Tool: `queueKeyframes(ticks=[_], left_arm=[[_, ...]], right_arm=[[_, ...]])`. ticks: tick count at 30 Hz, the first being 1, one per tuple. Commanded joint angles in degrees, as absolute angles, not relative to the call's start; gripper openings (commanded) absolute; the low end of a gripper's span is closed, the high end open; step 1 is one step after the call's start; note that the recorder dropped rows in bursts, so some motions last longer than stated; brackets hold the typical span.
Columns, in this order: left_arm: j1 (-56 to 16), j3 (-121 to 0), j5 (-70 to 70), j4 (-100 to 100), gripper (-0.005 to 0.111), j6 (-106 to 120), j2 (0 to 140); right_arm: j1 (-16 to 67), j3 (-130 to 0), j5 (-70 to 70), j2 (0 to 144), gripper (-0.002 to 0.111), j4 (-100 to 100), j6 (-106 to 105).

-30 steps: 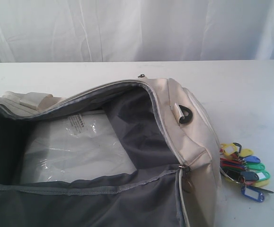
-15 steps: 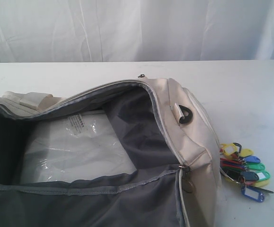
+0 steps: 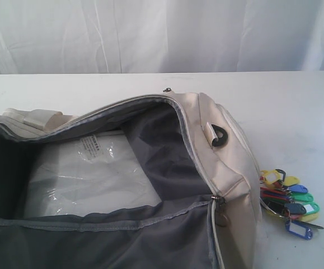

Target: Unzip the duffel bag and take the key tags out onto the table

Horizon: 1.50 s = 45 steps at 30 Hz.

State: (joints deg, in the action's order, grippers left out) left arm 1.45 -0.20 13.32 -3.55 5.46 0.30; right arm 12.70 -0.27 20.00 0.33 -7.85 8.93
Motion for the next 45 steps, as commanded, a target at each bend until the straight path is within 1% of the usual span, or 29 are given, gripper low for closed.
queueKeyframes(ticks=[1,16,45], left_arm=[[1.26,0.0,13.24,-4.46,0.0,5.35,0.0],[1.26,0.0,13.24,-4.46,0.0,5.35,0.0],[1.26,0.0,13.24,-4.46,0.0,5.35,0.0]], right_arm=[[12.97,0.0,20.01,0.0,0.0,-7.82,8.99],[12.97,0.0,19.78,0.0,0.0,-11.02,8.99],[12.83,0.0,19.64,0.0,0.0,-10.63,9.08]])
